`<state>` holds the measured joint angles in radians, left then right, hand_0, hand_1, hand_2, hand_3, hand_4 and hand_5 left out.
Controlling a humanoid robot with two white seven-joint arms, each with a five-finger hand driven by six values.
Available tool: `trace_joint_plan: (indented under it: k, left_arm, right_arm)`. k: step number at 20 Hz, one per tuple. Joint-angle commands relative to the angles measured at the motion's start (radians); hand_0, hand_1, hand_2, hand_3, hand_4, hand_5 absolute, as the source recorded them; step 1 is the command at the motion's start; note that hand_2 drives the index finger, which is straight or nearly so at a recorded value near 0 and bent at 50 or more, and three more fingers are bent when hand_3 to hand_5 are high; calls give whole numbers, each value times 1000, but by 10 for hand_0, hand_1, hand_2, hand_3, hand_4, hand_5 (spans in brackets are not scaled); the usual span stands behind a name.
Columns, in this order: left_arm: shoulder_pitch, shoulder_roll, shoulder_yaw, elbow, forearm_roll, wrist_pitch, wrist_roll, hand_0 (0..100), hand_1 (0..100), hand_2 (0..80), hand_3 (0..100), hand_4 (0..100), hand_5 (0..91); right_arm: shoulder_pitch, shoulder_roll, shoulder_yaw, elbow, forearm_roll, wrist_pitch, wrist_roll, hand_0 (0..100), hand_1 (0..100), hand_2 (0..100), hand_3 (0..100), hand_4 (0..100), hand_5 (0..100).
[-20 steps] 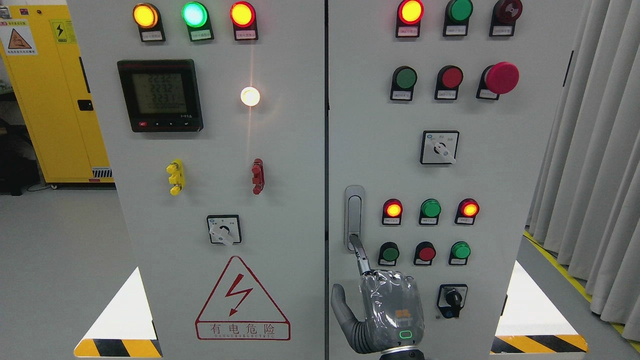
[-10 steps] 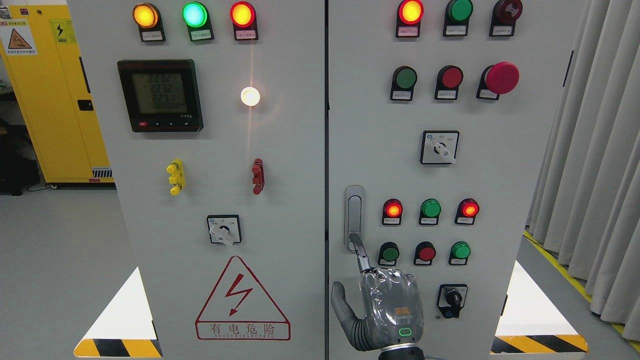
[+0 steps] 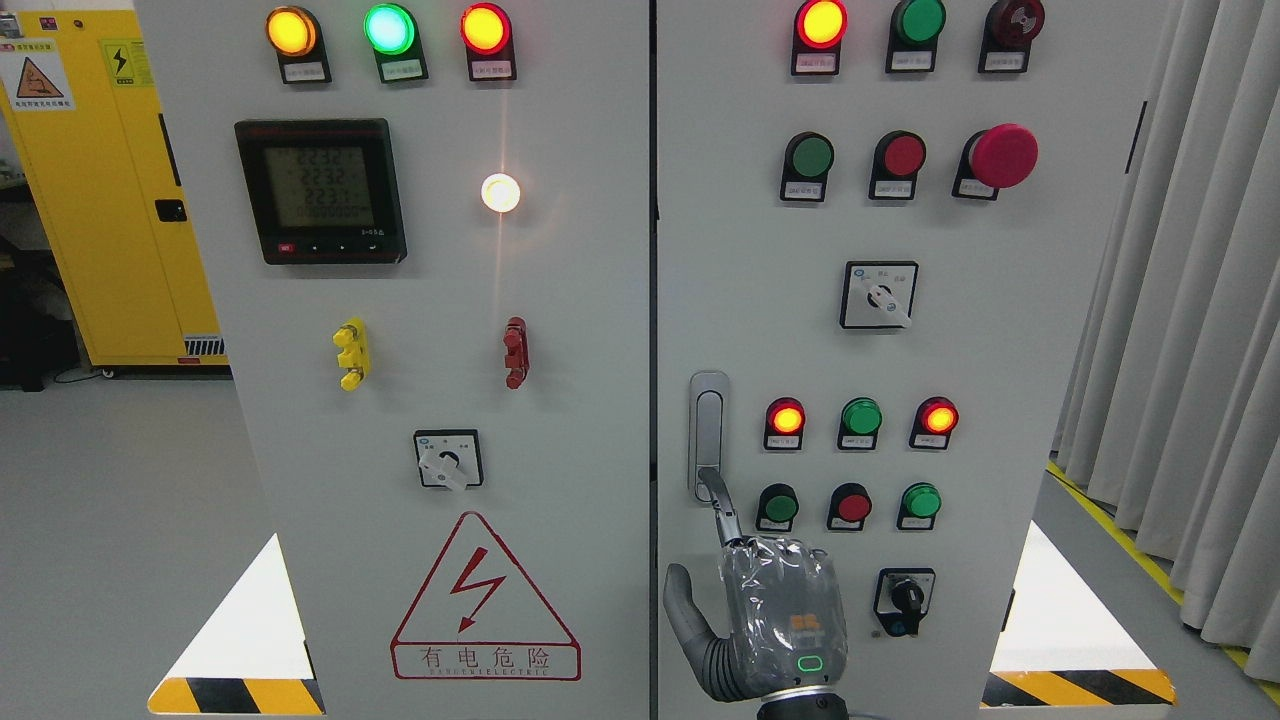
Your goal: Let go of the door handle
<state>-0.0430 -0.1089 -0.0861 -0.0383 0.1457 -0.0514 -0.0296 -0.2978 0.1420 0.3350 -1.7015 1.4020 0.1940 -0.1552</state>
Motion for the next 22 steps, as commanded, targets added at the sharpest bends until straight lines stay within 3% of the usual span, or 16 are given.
trace_joint_plan:
  k: [1, 22]
  left_arm:
    - [0, 0, 0, 0, 0, 1, 0, 120, 556, 0, 0, 0, 0]
    - [0, 0, 0, 0, 0, 1, 0, 120, 556, 0, 0, 0, 0]
  right_arm:
    - [-1, 1, -1, 11, 0, 1, 11, 646, 398, 7, 1000, 1000, 1000]
    - [8, 4, -1, 11, 0, 1, 20, 652, 403, 28, 1000, 1000, 1000]
